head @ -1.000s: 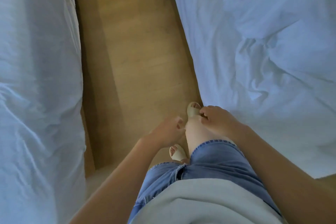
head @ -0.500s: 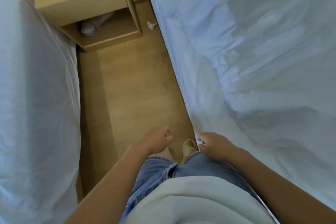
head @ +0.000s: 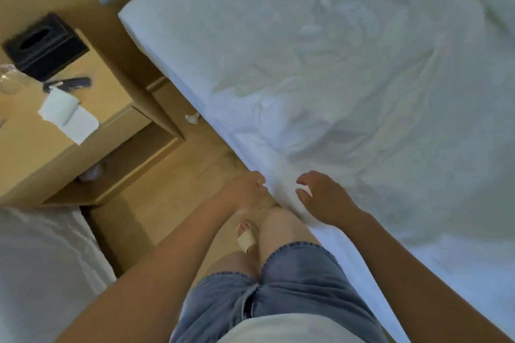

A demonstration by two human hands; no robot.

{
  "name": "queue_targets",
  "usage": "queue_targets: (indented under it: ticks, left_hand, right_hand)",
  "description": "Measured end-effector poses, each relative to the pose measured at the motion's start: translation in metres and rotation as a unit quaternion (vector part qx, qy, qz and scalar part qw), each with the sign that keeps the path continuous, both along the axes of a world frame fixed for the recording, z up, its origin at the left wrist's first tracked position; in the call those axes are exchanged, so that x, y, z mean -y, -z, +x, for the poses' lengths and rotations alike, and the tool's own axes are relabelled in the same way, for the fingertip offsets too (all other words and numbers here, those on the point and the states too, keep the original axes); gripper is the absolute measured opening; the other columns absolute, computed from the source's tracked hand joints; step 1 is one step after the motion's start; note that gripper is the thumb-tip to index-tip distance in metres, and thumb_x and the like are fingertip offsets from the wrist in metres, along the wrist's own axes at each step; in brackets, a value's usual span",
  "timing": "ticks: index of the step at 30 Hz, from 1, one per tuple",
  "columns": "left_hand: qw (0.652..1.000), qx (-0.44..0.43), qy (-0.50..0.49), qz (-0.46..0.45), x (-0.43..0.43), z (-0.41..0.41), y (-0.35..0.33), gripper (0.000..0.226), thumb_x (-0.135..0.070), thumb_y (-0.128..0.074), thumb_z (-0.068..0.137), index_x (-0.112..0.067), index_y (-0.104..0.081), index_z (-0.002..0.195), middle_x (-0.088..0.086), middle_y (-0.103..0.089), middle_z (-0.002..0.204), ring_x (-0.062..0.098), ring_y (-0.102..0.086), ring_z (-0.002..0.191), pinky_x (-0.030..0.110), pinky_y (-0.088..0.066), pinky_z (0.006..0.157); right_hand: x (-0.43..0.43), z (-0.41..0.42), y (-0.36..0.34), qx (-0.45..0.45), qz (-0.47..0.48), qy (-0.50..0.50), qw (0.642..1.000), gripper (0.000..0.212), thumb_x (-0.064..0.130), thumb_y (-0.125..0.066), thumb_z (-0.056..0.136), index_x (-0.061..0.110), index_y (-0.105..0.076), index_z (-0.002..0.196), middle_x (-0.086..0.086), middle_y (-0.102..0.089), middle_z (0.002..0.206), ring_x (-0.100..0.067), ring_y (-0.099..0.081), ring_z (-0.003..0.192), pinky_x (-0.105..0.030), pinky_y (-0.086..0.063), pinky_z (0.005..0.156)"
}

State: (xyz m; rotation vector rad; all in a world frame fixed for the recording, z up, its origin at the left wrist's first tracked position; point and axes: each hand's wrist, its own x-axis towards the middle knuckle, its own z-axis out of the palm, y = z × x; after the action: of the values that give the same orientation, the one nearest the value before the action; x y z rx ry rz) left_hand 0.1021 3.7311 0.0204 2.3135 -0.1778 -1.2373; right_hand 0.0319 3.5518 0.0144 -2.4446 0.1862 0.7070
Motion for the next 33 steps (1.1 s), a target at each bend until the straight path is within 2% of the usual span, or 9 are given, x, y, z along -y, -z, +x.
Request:
queue_targets:
  ticks: [3, 6, 12, 15, 21, 25, 28, 30, 33]
  left_hand:
    - [1.0, 0.014, -0.006, -0.003, 0.012, 0.073, 0.009, 0.031, -0.023, -0.05, 0.094, -0.017, -0.052, 0.125, 0.0, -0.06, 0.106, 0.019, -0.056, 0.091, 0.022, -0.045, 0.075]
    - [0.999, 0.053, -0.005, -0.004, 0.029, 0.146, 0.025, 0.036, -0.026, -0.049, 0.094, -0.018, -0.049, 0.13, 0.005, -0.061, 0.12, 0.022, -0.058, 0.102, 0.027, -0.046, 0.084]
    - [0.987, 0.153, 0.015, 0.05, 0.048, 0.273, 0.085, 0.048, -0.029, -0.053, 0.094, -0.016, -0.04, 0.139, 0.013, -0.047, 0.131, 0.029, -0.047, 0.119, 0.036, -0.039, 0.098]
    - [0.985, 0.119, 0.05, 0.116, 0.059, 0.31, 0.128, 0.067, -0.04, -0.062, 0.087, -0.018, -0.031, 0.142, 0.013, -0.04, 0.134, 0.033, -0.042, 0.123, 0.042, -0.038, 0.096]
    - [0.996, -0.013, -0.06, 0.063, 0.069, 0.329, 0.172, 0.096, -0.064, -0.077, 0.061, -0.014, -0.039, 0.133, 0.0, -0.048, 0.129, 0.021, -0.05, 0.119, 0.038, -0.043, 0.099]
    - [0.996, -0.089, -0.024, -0.021, 0.067, 0.33, 0.168, 0.053, -0.051, -0.081, 0.065, -0.023, -0.062, 0.106, -0.007, -0.065, 0.101, 0.014, -0.062, 0.098, 0.027, -0.048, 0.08]
    - [0.994, -0.089, 0.021, -0.058, 0.065, 0.33, 0.151, 0.034, -0.04, -0.076, 0.074, -0.021, -0.066, 0.1, -0.002, -0.069, 0.101, 0.016, -0.063, 0.094, 0.031, -0.05, 0.082]
    - [0.992, -0.079, 0.064, -0.077, 0.06, 0.336, 0.138, 0.015, -0.038, -0.071, 0.08, -0.028, -0.065, 0.088, -0.007, -0.068, 0.091, 0.014, -0.064, 0.088, 0.028, -0.049, 0.075]
    - [0.989, -0.039, 0.114, -0.09, 0.05, 0.349, 0.116, 0.011, -0.033, -0.064, 0.084, -0.025, -0.057, 0.083, -0.006, -0.065, 0.085, 0.016, -0.061, 0.083, 0.027, -0.041, 0.066]
  right_hand:
    - [0.003, 0.057, -0.002, 0.089, -0.055, 0.069, 0.992, 0.035, 0.02, -0.051, 0.094, 0.007, -0.053, 0.127, -0.009, -0.051, 0.13, -0.028, -0.044, 0.12, -0.034, -0.034, 0.096]
    - [0.015, 0.115, 0.004, 0.15, -0.087, 0.149, 0.974, 0.042, 0.018, -0.057, 0.09, 0.004, -0.05, 0.129, -0.016, -0.048, 0.13, -0.034, -0.042, 0.118, -0.042, -0.036, 0.095]
    - [0.022, 0.201, 0.06, 0.065, -0.159, 0.185, 0.968, 0.043, 0.038, -0.053, 0.09, 0.012, -0.05, 0.124, -0.012, -0.051, 0.119, -0.032, -0.045, 0.11, -0.042, -0.035, 0.088]
    - [0.016, 0.229, 0.101, 0.027, -0.16, 0.221, 0.962, 0.044, 0.043, -0.055, 0.088, 0.009, -0.051, 0.116, -0.013, -0.049, 0.116, -0.032, -0.044, 0.11, -0.042, -0.034, 0.087]
    - [0.011, 0.264, 0.126, 0.005, -0.183, 0.242, 0.953, 0.035, 0.03, -0.059, 0.082, 0.003, -0.055, 0.104, -0.018, -0.052, 0.104, -0.036, -0.049, 0.099, -0.045, -0.037, 0.078]
    - [0.007, 0.284, 0.112, 0.07, -0.101, 0.217, 0.968, 0.027, 0.006, -0.056, 0.075, -0.004, -0.06, 0.1, -0.021, -0.056, 0.094, -0.037, -0.05, 0.085, -0.04, -0.037, 0.075]
    - [0.001, 0.312, 0.11, 0.0, 0.007, 0.326, 0.945, 0.018, 0.019, -0.058, 0.085, 0.003, -0.056, 0.091, -0.015, -0.052, 0.09, -0.026, -0.047, 0.085, -0.032, -0.036, 0.08]
    - [-0.003, 0.337, 0.11, -0.061, 0.036, 0.446, 0.892, 0.046, 0.049, -0.059, 0.083, 0.004, -0.054, 0.092, -0.012, -0.054, 0.092, -0.025, -0.054, 0.086, -0.034, -0.043, 0.083]
    - [0.004, 0.375, 0.105, -0.137, 0.012, 0.589, 0.796, 0.098, 0.078, -0.054, 0.069, 0.0, -0.045, 0.128, -0.013, -0.056, 0.121, -0.031, -0.056, 0.109, -0.038, -0.046, 0.094]
